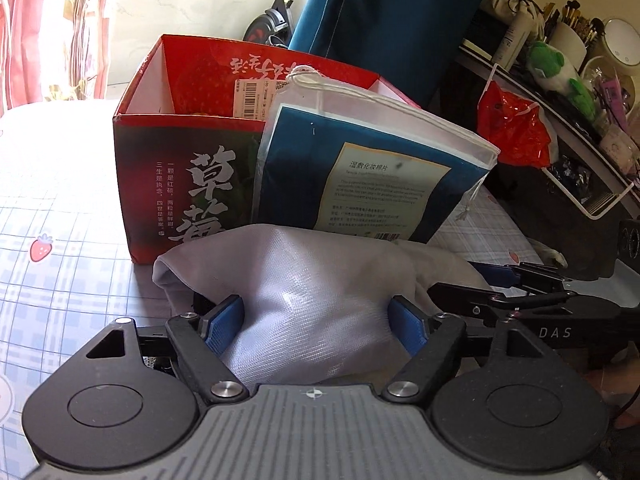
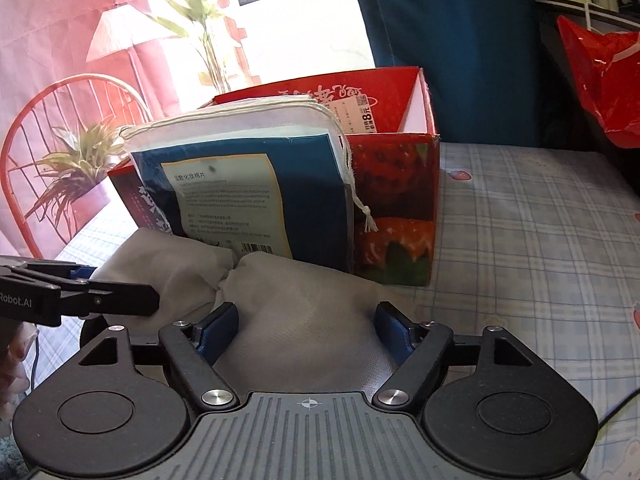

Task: Organize soft objects
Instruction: 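Move both tools down to the white cloth bag beside the box, then close the left gripper on the white cloth bag while the right gripper also closes on it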

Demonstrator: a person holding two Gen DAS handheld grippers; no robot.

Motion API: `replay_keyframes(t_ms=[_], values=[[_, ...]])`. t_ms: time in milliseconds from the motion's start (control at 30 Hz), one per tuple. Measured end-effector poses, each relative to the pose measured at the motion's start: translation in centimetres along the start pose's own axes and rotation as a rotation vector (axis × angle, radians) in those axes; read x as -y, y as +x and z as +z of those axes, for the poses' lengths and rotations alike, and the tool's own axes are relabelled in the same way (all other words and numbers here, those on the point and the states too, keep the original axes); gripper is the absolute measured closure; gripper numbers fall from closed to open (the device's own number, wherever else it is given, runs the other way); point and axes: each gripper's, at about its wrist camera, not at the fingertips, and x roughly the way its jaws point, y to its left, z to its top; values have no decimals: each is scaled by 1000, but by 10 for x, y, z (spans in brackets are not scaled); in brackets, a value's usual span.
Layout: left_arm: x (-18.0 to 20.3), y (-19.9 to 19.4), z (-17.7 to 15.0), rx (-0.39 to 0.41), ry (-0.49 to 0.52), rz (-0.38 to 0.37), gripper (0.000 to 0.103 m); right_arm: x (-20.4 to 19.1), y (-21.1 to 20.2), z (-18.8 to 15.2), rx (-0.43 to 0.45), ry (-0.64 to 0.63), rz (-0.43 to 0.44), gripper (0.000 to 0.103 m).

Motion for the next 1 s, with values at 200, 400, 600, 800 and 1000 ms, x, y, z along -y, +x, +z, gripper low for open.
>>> replay_keyframes(t_ms=[200, 400, 600, 800, 1000], values=[[-1, 0, -5, 14, 6, -19, 33, 0, 2, -3, 21, 34, -47, 20], [-2, 4, -8, 20, 3, -23, 43, 1, 6, -6, 20, 31, -42, 24], [0, 1, -12, 36, -8, -24, 52, 3, 3, -11, 14, 71, -10, 33], [3, -7, -16, 61, -20, -21, 65, 1, -5, -17, 21, 101, 14, 45], [13, -19, -15, 90, 42, 8, 72, -12, -17, -18, 35, 52, 36, 58]])
